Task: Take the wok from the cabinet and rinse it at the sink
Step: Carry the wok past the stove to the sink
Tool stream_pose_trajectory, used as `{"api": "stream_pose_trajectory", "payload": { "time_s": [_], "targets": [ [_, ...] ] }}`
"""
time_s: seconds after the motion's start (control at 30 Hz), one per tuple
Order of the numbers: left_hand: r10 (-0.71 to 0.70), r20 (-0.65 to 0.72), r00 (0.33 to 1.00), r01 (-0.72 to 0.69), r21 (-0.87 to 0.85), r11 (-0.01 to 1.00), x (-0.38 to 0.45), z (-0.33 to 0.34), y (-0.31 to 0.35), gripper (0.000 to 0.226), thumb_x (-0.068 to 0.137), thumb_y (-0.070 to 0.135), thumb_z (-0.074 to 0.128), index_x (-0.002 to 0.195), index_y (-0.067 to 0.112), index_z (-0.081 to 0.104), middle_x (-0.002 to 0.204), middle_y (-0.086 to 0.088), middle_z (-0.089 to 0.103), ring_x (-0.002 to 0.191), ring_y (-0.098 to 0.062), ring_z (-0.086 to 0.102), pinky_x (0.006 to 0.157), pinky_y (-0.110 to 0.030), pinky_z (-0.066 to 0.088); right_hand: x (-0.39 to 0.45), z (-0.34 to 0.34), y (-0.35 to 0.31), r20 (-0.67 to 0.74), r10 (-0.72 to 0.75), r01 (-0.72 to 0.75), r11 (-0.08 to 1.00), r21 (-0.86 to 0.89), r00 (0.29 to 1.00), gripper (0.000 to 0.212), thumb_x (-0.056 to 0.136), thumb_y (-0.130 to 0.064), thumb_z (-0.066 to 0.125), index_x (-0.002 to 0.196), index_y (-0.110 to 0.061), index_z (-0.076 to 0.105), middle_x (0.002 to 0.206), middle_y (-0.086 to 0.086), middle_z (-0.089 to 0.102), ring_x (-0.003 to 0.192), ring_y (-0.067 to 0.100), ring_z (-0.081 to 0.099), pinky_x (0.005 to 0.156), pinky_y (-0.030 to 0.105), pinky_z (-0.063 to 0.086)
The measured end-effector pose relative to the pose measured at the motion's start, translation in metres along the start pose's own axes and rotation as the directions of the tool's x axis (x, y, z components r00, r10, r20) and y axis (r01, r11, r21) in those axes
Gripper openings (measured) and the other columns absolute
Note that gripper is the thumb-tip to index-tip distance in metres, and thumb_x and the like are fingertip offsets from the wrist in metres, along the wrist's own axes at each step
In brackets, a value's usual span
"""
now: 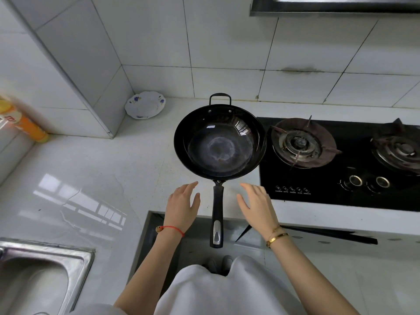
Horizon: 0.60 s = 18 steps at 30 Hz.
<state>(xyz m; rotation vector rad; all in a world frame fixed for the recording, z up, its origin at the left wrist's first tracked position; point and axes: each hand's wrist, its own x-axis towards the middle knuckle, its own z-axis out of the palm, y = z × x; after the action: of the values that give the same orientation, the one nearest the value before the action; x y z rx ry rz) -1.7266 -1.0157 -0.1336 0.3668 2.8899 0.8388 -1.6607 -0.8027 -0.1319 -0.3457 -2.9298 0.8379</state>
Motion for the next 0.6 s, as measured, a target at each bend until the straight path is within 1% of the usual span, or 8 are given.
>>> {"api": "stream_pose_trajectory", "payload": {
  "time_s": [0.1, 0.2, 0.43, 0.6],
  "targets": [
    [-0.024, 0.016, 1.000, 0.024, -0.005, 1.000, -0.010, 0.003, 0.001, 0.042, 0.100, 0.031, 0.047, 0.140, 0.020, 0.049, 0.140, -0.004, 0.056, 0.129, -0.023, 0.052, 0.112, -0.038, 0.038, -0.012, 0.004, 0.005, 0.033, 0.027, -0.027, 1.000, 0.008, 0.999, 0.041, 0.099, -0.033, 0.046, 0.135, -0.013, 0.052, 0.130, 0.003, 0.060, 0.124, 0.020, 0.048, 0.105, 0.034, 0.041],
    [-0.025, 0.010, 1.000, 0.025, -0.002, 1.000, -0.017, 0.005, 0.004, 0.041, 0.100, 0.030, 0.047, 0.139, 0.019, 0.050, 0.140, -0.004, 0.056, 0.129, -0.022, 0.052, 0.112, -0.037, 0.038, -0.017, 0.004, 0.007, 0.037, 0.041, -0.042, 0.999, 0.025, 0.998, 0.041, 0.099, -0.034, 0.046, 0.135, -0.014, 0.052, 0.131, 0.002, 0.060, 0.126, 0.019, 0.047, 0.106, 0.034, 0.041],
    [-0.019, -0.027, 0.999, 0.019, 0.004, 1.000, -0.018, 0.006, 0.007, 0.040, 0.100, 0.027, 0.048, 0.138, 0.017, 0.052, 0.137, -0.005, 0.059, 0.126, -0.022, 0.054, 0.110, -0.038, 0.040, -0.011, -0.006, 0.008, 0.002, 0.005, -0.005, 0.999, 0.052, 1.000, 0.040, 0.099, -0.032, 0.047, 0.133, -0.013, 0.053, 0.128, 0.003, 0.061, 0.125, 0.020, 0.047, 0.105, 0.036, 0.041],
    [-0.024, -0.038, 0.999, 0.024, -0.007, 1.000, -0.017, 0.009, 0.010, 0.039, 0.100, 0.027, 0.048, 0.137, 0.016, 0.053, 0.136, -0.006, 0.059, 0.126, -0.023, 0.055, 0.110, -0.040, 0.041, -0.008, -0.010, 0.006, 0.012, -0.008, 0.007, 0.998, 0.063, 1.000, 0.039, 0.099, -0.032, 0.047, 0.133, -0.013, 0.053, 0.129, 0.003, 0.060, 0.125, 0.020, 0.047, 0.106, 0.036, 0.040]
  ]
}}
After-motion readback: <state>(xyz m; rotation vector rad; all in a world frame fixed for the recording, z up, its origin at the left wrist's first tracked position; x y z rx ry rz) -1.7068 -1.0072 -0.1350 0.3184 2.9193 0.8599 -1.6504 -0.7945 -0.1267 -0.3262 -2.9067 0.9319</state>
